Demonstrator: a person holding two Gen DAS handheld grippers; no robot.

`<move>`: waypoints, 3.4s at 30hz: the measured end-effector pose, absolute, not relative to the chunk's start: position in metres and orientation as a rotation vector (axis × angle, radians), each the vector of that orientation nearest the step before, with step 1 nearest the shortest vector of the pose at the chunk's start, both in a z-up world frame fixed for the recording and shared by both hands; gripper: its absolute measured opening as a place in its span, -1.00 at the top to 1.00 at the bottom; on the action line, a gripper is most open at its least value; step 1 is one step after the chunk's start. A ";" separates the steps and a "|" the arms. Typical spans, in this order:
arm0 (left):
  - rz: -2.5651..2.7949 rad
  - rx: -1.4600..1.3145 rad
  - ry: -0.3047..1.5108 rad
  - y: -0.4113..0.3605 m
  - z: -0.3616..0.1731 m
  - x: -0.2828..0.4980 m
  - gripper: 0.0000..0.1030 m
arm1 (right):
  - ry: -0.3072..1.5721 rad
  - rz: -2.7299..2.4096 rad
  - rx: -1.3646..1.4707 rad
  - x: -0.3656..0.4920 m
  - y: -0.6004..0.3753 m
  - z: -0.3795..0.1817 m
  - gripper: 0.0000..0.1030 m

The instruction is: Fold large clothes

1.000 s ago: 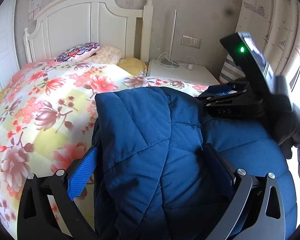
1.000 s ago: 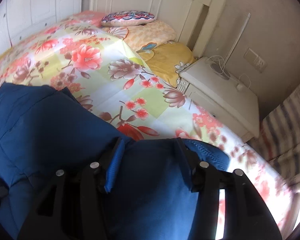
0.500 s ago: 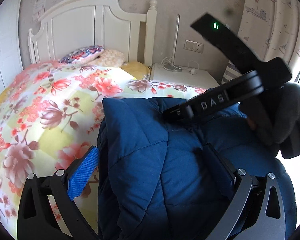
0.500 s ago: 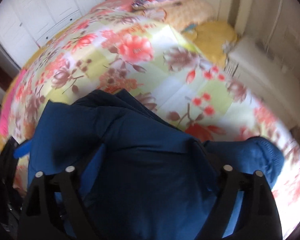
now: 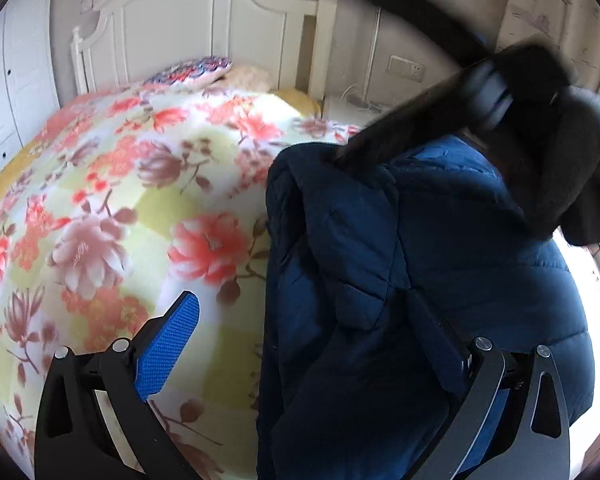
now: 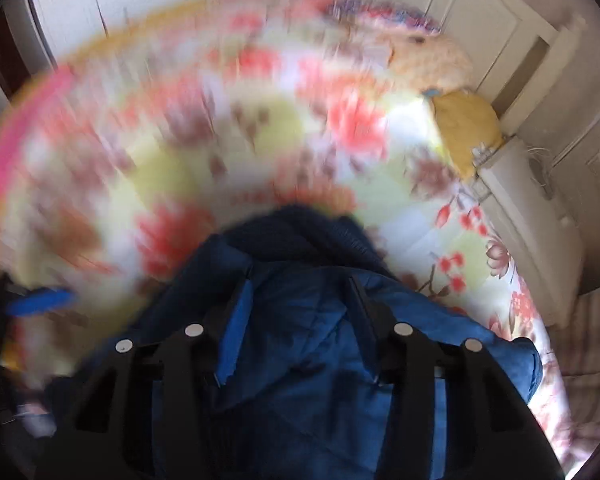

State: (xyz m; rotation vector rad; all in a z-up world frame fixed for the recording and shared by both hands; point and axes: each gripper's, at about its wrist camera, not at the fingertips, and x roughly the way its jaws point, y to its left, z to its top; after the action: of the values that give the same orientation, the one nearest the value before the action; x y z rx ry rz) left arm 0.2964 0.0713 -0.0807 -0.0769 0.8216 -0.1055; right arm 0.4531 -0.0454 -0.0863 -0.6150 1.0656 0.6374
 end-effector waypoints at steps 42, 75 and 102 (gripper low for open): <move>-0.159 -0.123 0.878 0.074 -0.098 0.304 -0.91 | 0.728 0.452 -0.089 0.251 -0.242 -0.089 -0.45; -0.519 -0.489 0.991 0.119 -0.070 0.358 -0.91 | 0.806 0.524 0.440 0.245 -0.340 -0.090 -0.93; -0.549 -0.391 0.989 0.066 -0.101 0.318 -0.48 | 0.885 0.590 0.410 0.279 -0.279 -0.126 -0.46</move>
State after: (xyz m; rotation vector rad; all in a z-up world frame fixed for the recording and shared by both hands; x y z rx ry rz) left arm 0.3177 0.0662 -0.1005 -0.3906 0.9890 -0.5493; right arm 0.2790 -0.2793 -0.1265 0.4104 0.8849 0.5899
